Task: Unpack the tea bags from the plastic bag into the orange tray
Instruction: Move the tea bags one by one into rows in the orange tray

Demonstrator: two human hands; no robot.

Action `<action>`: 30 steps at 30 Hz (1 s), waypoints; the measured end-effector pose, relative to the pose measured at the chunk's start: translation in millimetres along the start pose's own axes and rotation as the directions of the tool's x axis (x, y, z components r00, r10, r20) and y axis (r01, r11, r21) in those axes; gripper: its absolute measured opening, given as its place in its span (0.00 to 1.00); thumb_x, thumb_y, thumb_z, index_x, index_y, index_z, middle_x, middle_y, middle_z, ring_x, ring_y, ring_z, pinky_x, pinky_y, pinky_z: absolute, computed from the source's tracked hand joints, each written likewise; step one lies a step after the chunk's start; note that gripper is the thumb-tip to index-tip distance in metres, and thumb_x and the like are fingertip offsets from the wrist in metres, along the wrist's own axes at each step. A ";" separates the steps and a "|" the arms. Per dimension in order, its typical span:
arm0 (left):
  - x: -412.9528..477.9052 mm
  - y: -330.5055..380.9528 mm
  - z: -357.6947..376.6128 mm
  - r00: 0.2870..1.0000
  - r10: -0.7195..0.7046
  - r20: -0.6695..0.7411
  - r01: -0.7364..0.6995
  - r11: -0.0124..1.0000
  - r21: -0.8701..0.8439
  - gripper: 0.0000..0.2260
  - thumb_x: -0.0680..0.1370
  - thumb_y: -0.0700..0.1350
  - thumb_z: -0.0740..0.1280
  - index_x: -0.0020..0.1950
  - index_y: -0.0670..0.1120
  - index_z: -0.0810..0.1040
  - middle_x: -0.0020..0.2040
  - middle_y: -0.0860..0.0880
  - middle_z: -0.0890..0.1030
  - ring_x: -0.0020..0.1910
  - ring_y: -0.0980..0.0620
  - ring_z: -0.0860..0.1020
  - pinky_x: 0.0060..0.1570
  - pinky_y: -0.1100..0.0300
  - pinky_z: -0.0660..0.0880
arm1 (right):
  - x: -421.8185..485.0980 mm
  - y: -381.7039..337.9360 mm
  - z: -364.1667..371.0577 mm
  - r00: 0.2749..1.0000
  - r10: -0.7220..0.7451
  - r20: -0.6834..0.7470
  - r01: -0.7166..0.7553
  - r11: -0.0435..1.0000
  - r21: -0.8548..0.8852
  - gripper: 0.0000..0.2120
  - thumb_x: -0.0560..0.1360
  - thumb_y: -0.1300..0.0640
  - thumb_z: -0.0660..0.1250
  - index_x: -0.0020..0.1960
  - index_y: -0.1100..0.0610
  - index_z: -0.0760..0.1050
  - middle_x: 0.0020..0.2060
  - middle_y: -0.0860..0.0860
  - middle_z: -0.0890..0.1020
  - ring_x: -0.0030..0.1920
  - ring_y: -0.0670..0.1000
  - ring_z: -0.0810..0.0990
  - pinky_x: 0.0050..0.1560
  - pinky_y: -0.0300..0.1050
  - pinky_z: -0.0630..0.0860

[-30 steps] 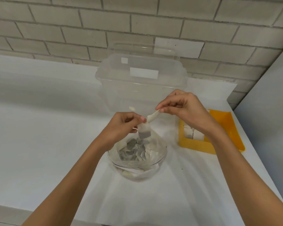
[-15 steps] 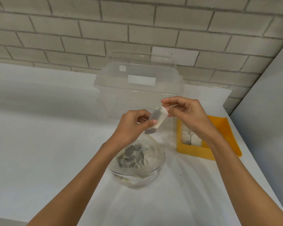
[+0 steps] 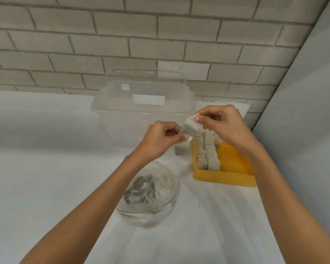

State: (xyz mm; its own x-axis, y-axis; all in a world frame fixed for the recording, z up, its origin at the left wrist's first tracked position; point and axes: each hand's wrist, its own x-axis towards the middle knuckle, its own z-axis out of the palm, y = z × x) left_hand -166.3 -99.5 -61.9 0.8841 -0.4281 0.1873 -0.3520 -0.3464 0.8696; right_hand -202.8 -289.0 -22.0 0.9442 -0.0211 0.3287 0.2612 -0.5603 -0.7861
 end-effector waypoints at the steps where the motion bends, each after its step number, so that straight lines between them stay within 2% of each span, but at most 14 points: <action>1: 3.6 1.8 3.2 1.000 0.000 0.019 0.000 1.000 0.003 0.07 0.72 0.49 0.74 0.45 0.46 0.84 0.40 0.48 0.84 0.36 0.56 0.78 0.39 0.66 0.73 | 1.4 1.7 -6.1 1.000 -0.004 -0.017 0.004 1.000 -0.026 0.04 0.75 0.55 0.70 0.47 0.52 0.83 0.37 0.46 0.84 0.34 0.45 0.80 0.37 0.37 0.76; 4: 15.5 5.9 14.6 0.999 0.012 0.035 -0.013 1.000 0.028 0.04 0.73 0.44 0.74 0.45 0.46 0.84 0.41 0.51 0.84 0.37 0.60 0.78 0.38 0.76 0.69 | 5.0 10.2 -25.3 0.999 0.004 -0.038 -0.008 0.993 -0.120 0.04 0.76 0.57 0.69 0.48 0.52 0.83 0.38 0.50 0.84 0.34 0.46 0.81 0.37 0.41 0.78; 7: 25.7 10.6 26.1 0.998 0.040 0.048 -0.043 0.997 0.059 0.03 0.74 0.40 0.72 0.45 0.47 0.84 0.41 0.54 0.83 0.39 0.60 0.78 0.40 0.77 0.69 | 4.4 21.0 -41.9 0.998 0.013 -0.058 -0.023 0.984 -0.179 0.08 0.76 0.63 0.67 0.47 0.52 0.82 0.36 0.53 0.84 0.35 0.43 0.81 0.38 0.35 0.76; 10: 33.5 17.0 36.8 0.996 0.068 0.065 -0.072 0.995 0.072 0.05 0.75 0.38 0.71 0.45 0.46 0.84 0.42 0.53 0.83 0.40 0.60 0.78 0.41 0.77 0.70 | 1.6 34.5 -54.2 0.995 0.032 -0.096 -0.051 0.977 -0.207 0.09 0.76 0.65 0.67 0.49 0.53 0.81 0.36 0.50 0.83 0.34 0.40 0.79 0.37 0.31 0.76; 12: 37.8 20.1 43.0 0.994 0.081 0.079 -0.086 0.994 0.074 0.05 0.75 0.37 0.70 0.46 0.45 0.84 0.41 0.53 0.83 0.38 0.63 0.77 0.40 0.78 0.70 | 2.2 49.0 -59.5 0.990 0.063 -0.129 -0.092 0.968 -0.233 0.08 0.76 0.64 0.67 0.49 0.54 0.81 0.36 0.48 0.82 0.34 0.41 0.79 0.38 0.32 0.76; 15: 41.9 22.2 50.4 0.991 0.090 0.096 -0.097 0.992 0.075 0.05 0.75 0.37 0.70 0.46 0.45 0.84 0.40 0.56 0.81 0.35 0.67 0.76 0.38 0.79 0.68 | 6.9 77.4 -63.5 0.977 0.154 -0.147 -0.190 0.942 -0.277 0.06 0.76 0.63 0.66 0.50 0.56 0.81 0.38 0.51 0.82 0.36 0.47 0.81 0.39 0.36 0.75; 19: 44.5 19.2 57.1 0.990 0.081 0.115 -0.091 0.993 0.079 0.05 0.75 0.38 0.71 0.46 0.46 0.84 0.42 0.55 0.82 0.36 0.64 0.77 0.39 0.78 0.68 | 14.6 119.0 -57.7 0.955 0.279 -0.104 -0.297 0.880 -0.372 0.06 0.77 0.64 0.65 0.50 0.58 0.80 0.44 0.56 0.83 0.35 0.49 0.83 0.39 0.38 0.76; 22: 46.2 14.3 59.1 0.989 0.075 0.126 -0.086 0.993 0.086 0.05 0.75 0.38 0.71 0.45 0.46 0.84 0.42 0.56 0.82 0.35 0.66 0.76 0.39 0.78 0.68 | 21.0 144.0 -47.5 0.926 0.361 -0.107 -0.370 0.818 -0.440 0.07 0.77 0.64 0.65 0.52 0.59 0.80 0.47 0.58 0.83 0.42 0.55 0.83 0.46 0.43 0.78; 26: 48.5 8.7 60.2 0.989 0.061 0.137 -0.071 0.995 0.071 0.05 0.75 0.38 0.71 0.45 0.47 0.84 0.41 0.57 0.82 0.35 0.68 0.76 0.39 0.78 0.68 | 26.8 168.1 -33.8 0.883 0.451 -0.131 -0.460 0.776 -0.432 0.06 0.76 0.64 0.66 0.50 0.59 0.81 0.51 0.59 0.82 0.47 0.59 0.82 0.53 0.48 0.79; 30: 48.9 4.1 61.1 0.988 0.064 0.142 -0.073 0.996 0.060 0.05 0.75 0.39 0.71 0.45 0.47 0.84 0.43 0.55 0.83 0.36 0.65 0.77 0.42 0.78 0.69 | 28.6 181.9 -20.9 0.861 0.481 -0.165 -0.501 0.744 -0.442 0.10 0.77 0.64 0.64 0.56 0.61 0.80 0.56 0.58 0.81 0.51 0.58 0.80 0.52 0.42 0.74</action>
State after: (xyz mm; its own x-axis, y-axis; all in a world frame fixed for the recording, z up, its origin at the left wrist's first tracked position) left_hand -143.3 -172.8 -77.0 0.8074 -0.5632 0.1757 -0.4333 -0.3640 0.8245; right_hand -132.5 -408.8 -144.7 0.9054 -0.4244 -0.0085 -0.3670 -0.7726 -0.5181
